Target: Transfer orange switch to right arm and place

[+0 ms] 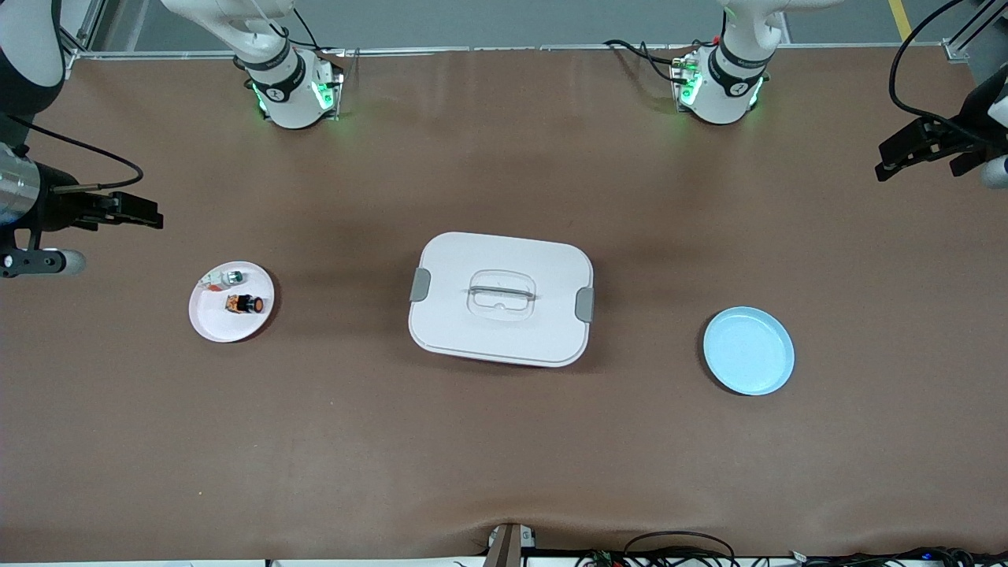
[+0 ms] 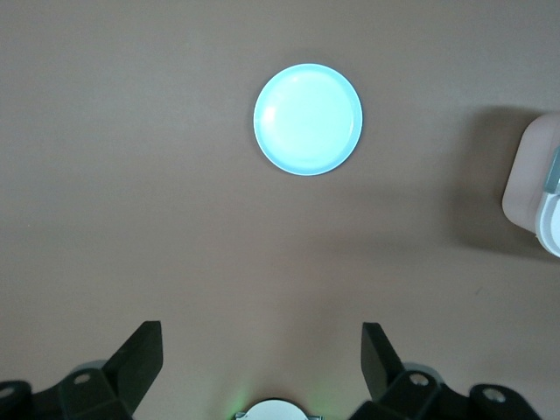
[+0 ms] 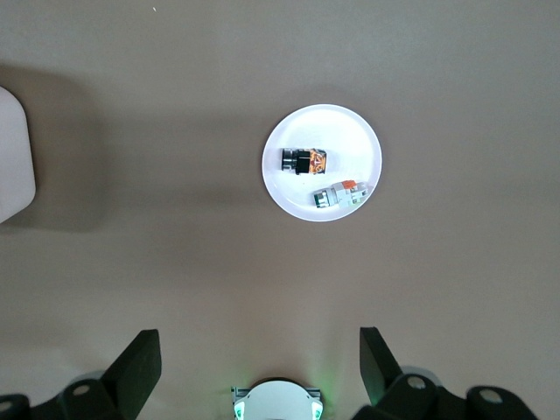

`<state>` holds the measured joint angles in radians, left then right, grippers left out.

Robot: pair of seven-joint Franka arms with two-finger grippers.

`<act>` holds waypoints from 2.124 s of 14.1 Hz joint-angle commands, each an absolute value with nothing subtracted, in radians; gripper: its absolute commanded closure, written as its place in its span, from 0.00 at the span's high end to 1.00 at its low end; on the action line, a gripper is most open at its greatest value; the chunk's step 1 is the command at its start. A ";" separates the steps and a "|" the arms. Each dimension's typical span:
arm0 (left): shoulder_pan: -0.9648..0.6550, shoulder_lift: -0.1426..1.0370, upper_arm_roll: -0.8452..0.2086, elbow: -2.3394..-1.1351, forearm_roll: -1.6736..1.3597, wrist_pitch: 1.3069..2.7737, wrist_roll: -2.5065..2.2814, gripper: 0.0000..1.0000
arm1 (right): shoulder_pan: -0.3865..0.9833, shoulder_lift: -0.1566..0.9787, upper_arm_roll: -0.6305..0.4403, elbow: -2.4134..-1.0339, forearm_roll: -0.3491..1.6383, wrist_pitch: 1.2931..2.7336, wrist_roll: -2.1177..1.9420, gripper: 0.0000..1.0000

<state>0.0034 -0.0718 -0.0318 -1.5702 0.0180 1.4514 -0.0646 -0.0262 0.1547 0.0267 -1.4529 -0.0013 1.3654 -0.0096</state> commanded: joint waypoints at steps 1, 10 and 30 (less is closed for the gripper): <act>0.005 -0.067 -0.034 -1.559 0.025 1.433 -0.046 1.00 | -0.029 0.149 0.022 -1.434 -0.003 1.365 0.009 1.00; 0.006 -0.075 -0.035 -1.566 0.025 1.462 -0.048 1.00 | -0.028 0.143 0.025 -1.371 -0.020 1.316 0.009 1.00; 0.011 -0.067 -0.025 -1.559 0.031 1.513 -0.045 1.00 | -0.025 0.061 0.023 -1.401 -0.021 1.391 0.031 1.00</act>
<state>0.0080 -0.0711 -0.0270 -1.5707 0.0190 1.5083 -0.0625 -0.0237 0.0837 0.0234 -1.3795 -0.0026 1.3749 0.0548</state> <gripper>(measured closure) 0.000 0.000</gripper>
